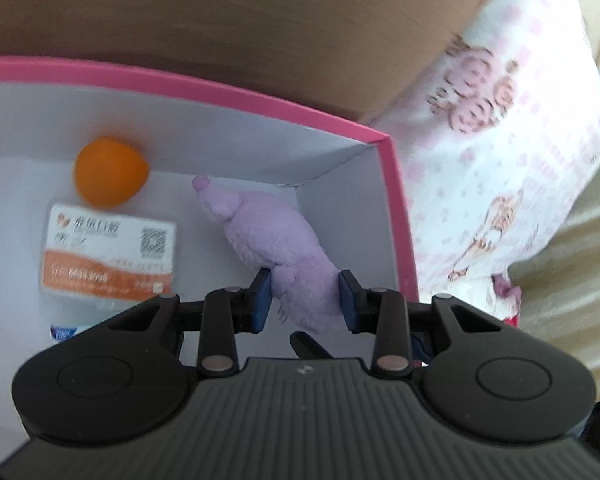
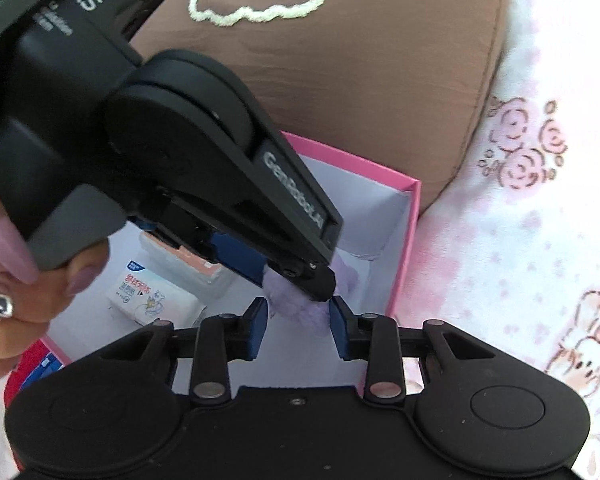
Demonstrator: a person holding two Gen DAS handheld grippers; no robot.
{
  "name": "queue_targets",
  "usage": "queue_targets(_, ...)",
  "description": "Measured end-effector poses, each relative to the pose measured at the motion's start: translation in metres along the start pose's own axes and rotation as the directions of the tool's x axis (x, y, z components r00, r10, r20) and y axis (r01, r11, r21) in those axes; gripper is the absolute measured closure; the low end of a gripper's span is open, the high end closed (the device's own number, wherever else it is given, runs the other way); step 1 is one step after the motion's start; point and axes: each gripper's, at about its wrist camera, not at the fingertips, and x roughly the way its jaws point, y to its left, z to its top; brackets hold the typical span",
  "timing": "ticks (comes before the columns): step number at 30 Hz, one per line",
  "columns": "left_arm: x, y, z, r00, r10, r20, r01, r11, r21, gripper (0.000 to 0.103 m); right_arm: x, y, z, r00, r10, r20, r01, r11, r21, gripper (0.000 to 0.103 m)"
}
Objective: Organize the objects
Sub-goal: 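Open the left gripper to release the purple plush inside the box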
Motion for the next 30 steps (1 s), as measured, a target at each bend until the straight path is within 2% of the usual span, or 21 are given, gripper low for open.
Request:
queue_targets(2, 0.002, 0.0, 0.002, 1.0, 0.007, -0.014, -0.007, 1.0, 0.023, 0.069, 0.001, -0.001, 0.001, 1.0, 0.0, 0.006, 0.0, 1.0, 0.002, 0.069)
queue_targets(5, 0.003, 0.005, 0.002, 0.999, 0.043, -0.028, -0.043, 0.999, 0.006, 0.068, 0.008, 0.001, 0.003, 1.0, 0.021, -0.001, -0.021, 1.0, 0.011, 0.077)
queue_targets(7, -0.005, 0.006, -0.002, 0.998, 0.059, -0.005, -0.059, 0.998, 0.029, 0.068, 0.013, 0.006, 0.004, 1.0, 0.009, 0.006, -0.009, 1.0, -0.004, 0.08)
queue_targets(11, -0.024, 0.002, -0.007, 0.996, 0.079, 0.029, -0.081, 0.994, 0.071, 0.069, 0.018, 0.004, 0.006, 1.0, 0.002, 0.018, -0.002, 1.0, 0.02, 0.081)
queue_targets(13, -0.035, 0.001, -0.009, 0.993, 0.115, 0.04, -0.119, 0.987, 0.105, 0.068, 0.015, -0.002, 0.006, 1.0, 0.008, 0.026, -0.009, 0.999, 0.051, 0.081)
queue_targets(17, -0.056, 0.001, -0.02, 0.982, 0.18, 0.056, -0.187, 0.969, 0.162, 0.065, -0.002, -0.017, 0.006, 0.997, 0.064, 0.041, -0.069, 0.987, 0.145, 0.08)
queue_targets(20, -0.078, 0.004, -0.031, 0.98, 0.188, 0.06, -0.196, 0.965, 0.176, 0.063, -0.015, -0.012, 0.007, 0.995, 0.093, 0.047, -0.1, 0.979, 0.176, 0.08)
queue_targets(26, -0.115, 0.011, -0.051, 0.977, 0.206, 0.06, -0.213, 0.964, 0.157, 0.062, -0.068, 0.017, -0.02, 0.993, 0.104, 0.059, -0.112, 0.98, 0.162, 0.078)
queue_targets(30, -0.129, 0.011, -0.059, 0.974, 0.215, 0.071, -0.223, 0.965, 0.141, 0.061, -0.09, 0.02, -0.021, 0.99, 0.124, 0.068, -0.133, 0.98, 0.147, 0.075)
